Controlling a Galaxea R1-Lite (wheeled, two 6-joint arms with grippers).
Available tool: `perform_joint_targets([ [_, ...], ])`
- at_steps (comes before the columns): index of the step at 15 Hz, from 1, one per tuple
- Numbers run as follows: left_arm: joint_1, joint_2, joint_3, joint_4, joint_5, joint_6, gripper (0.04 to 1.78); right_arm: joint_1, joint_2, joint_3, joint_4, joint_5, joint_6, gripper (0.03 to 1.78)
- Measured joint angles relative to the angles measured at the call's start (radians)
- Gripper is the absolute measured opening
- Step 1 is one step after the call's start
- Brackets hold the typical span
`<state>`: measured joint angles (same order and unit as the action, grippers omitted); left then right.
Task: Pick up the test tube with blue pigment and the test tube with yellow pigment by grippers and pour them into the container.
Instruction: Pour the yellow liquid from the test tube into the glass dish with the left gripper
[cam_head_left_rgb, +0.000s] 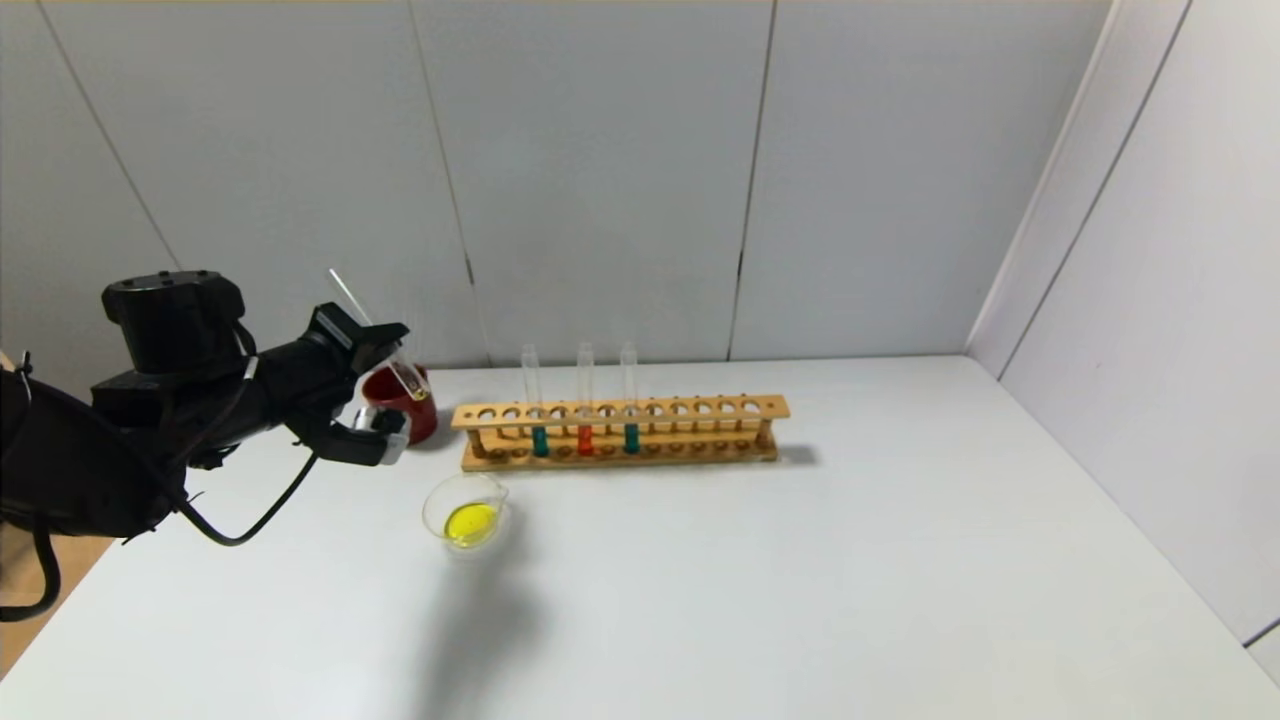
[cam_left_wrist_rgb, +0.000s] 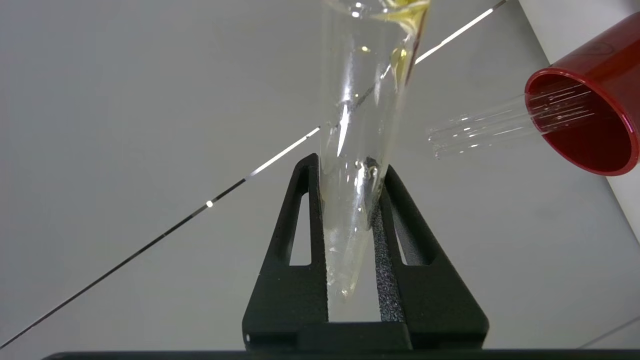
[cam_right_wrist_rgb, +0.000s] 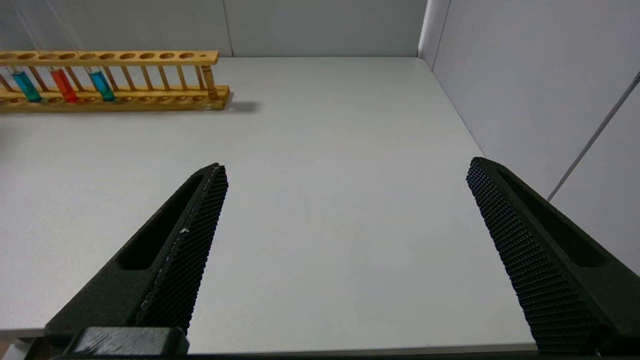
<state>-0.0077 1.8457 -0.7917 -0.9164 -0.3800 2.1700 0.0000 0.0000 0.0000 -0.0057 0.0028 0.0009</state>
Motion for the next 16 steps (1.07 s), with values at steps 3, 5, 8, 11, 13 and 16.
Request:
perform_joint_targets([
  [3,-0.007,-0.014,0.016,0.003,0.003,0.004,0.32,0.0,0.0,0.0,0.0,0.0,0.0,1.75],
  [5,-0.008,-0.021,0.025,0.001,0.003,0.01,0.32,0.0,0.0,0.0,0.0,0.0,0.0,1.75],
  [8,-0.011,-0.026,0.028,0.001,0.003,0.014,0.32,0.0,0.0,0.0,0.0,0.0,0.0,1.75],
  [11,-0.011,-0.03,0.026,-0.001,0.004,0.04,0.32,0.0,0.0,0.0,0.0,0.0,0.0,1.75],
  [13,-0.011,-0.035,0.024,-0.001,0.004,0.065,0.32,0.0,0.0,0.0,0.0,0.0,0.0,1.75],
  [16,-0.011,-0.038,0.026,-0.001,0.0,0.09,0.32,0.0,0.0,0.0,0.0,0.0,0.0,1.75],
])
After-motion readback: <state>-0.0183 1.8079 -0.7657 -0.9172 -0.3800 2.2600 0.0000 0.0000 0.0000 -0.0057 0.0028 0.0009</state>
